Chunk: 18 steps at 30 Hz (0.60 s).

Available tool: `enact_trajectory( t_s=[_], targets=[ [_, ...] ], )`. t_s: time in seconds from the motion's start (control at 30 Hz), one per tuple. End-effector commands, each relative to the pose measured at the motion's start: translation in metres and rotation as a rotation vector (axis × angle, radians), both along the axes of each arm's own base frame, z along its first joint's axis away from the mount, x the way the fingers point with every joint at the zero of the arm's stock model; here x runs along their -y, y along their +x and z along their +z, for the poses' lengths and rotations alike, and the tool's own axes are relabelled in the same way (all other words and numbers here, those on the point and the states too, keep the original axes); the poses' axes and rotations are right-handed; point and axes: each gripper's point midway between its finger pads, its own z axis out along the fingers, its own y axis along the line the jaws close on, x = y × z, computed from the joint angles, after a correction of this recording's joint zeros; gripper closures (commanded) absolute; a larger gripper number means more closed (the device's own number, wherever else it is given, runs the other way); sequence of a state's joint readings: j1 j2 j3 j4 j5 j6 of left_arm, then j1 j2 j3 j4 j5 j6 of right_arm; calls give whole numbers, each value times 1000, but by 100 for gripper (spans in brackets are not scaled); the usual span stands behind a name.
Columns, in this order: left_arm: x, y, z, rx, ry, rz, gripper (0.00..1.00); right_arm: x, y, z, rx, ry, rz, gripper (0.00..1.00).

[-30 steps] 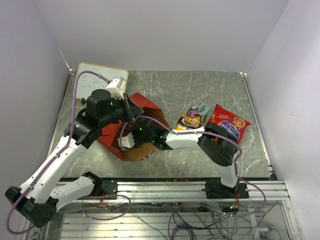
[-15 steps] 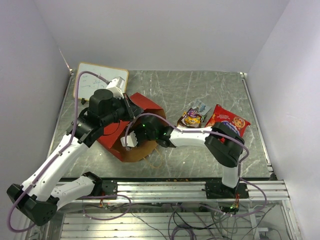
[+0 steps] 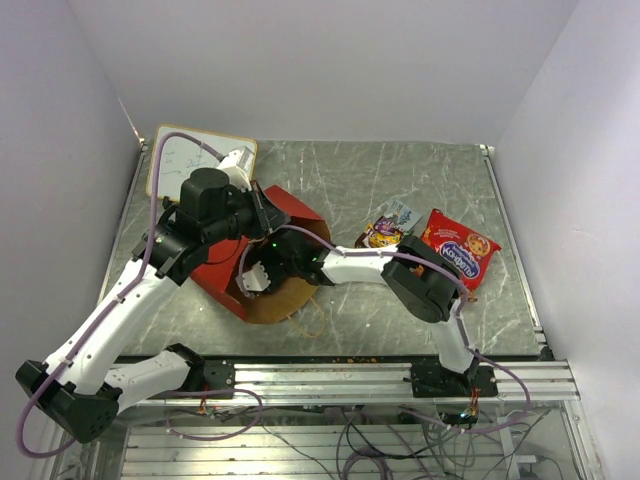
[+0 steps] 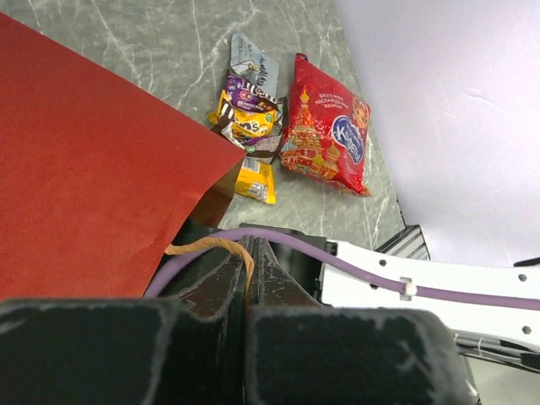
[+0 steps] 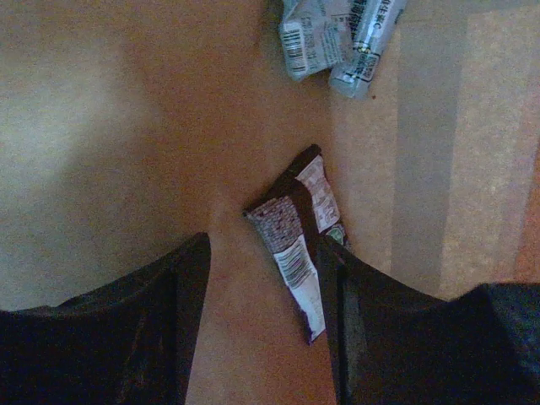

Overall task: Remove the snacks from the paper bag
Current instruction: Take out the snack from the paper bag.

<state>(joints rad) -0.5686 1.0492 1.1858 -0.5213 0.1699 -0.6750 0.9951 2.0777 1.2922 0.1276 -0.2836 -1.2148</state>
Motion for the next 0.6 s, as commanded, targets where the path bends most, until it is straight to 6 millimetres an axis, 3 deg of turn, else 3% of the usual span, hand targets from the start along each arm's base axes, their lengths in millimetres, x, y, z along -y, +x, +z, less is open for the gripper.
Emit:
enact_trajectory(
  t_s=[0.0,0.13,0.23,0.4,0.57],
  targets=[
    [7,-10,13,23,-10,-67,93,-19,6,4,-38,44,-24,46],
    [9,-14,10,10,-27,-89,93,-37,9,13,-91,149,-107,40],
    [9,-16,9,6,-27,-94,93,-43,15,9,-133,204,-184,39],
    [9,-20,10,6,-19,-113,93,-44,35,-5,-119,221,-294,35],
    [2,-22,9,7,-4,-86,93,-33,54,-20,-37,166,-377,38]
  ],
)
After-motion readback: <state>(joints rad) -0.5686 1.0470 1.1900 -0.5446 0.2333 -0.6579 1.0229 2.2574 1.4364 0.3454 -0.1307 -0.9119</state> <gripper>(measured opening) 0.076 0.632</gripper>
